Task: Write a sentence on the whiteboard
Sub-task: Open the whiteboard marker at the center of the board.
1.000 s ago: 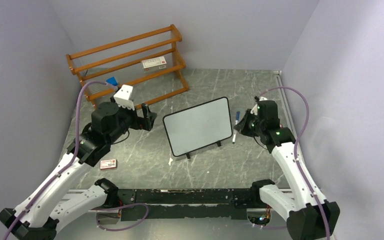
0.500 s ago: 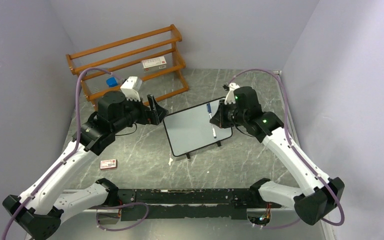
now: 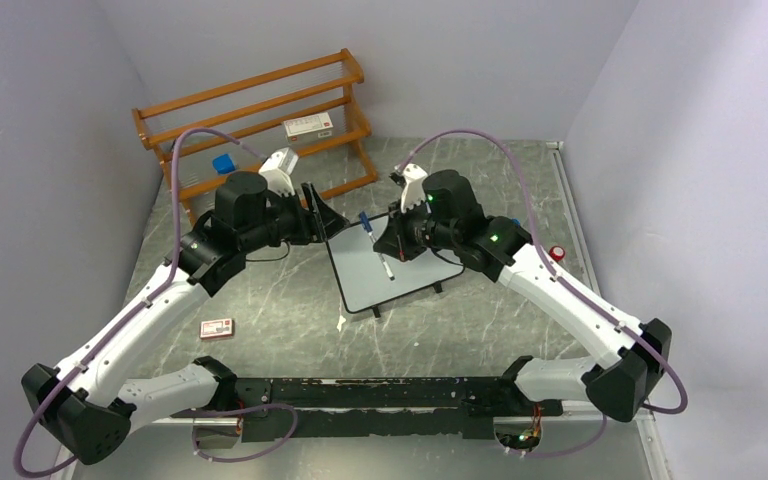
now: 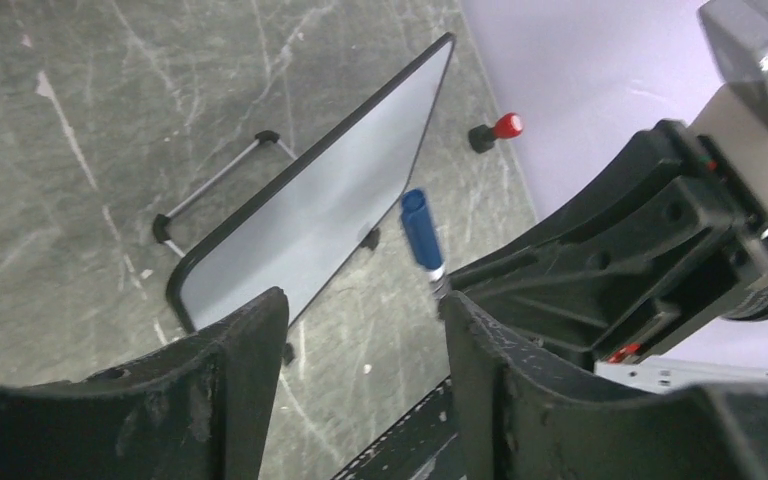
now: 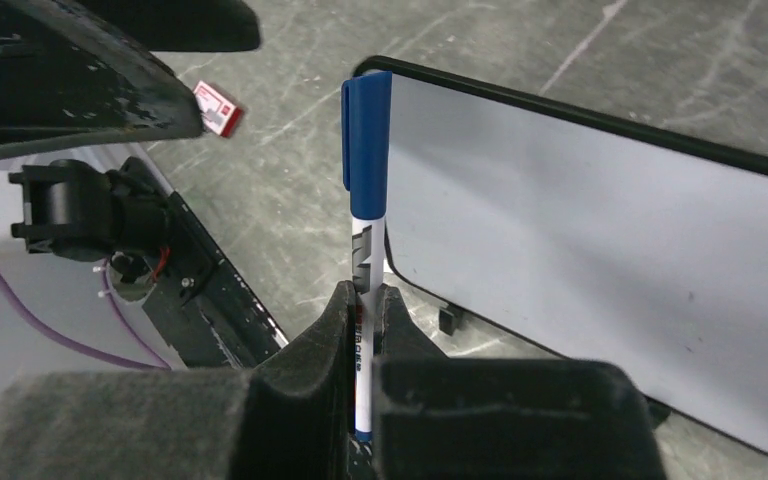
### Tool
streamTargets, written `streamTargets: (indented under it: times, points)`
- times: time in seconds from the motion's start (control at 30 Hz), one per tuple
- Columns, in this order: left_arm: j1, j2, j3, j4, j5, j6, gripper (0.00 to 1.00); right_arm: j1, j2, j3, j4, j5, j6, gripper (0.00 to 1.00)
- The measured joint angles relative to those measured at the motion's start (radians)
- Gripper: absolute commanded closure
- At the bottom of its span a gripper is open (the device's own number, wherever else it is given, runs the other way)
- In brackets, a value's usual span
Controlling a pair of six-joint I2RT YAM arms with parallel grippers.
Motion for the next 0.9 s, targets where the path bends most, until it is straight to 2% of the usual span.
streamTargets:
  times: [0.2,0.37,0.6,0.7,0.9]
  points:
    - [0.0,0.002,0.0,0.053,0.038,-0.053,0.42,0.051,0.041,0.026,0.052,-0.018,-0.015,1.0]
    - [0.0,0.004,-0.016,0.095,0.047,-0.093,0.55,0.086,0.069,0.03,0.083,-0.03,-0.019,1.0]
    - [0.0,0.004,-0.076,0.117,0.041,-0.152,0.52,0.106,0.083,0.03,0.125,-0.037,-0.019,1.0]
    - [0.0,0.004,-0.078,0.117,0.034,-0.161,0.56,0.11,0.083,0.03,0.139,-0.038,-0.019,1.0]
    - [0.0,0.003,-0.083,0.124,0.031,-0.177,0.76,0.112,0.084,0.03,0.151,-0.04,-0.019,1.0]
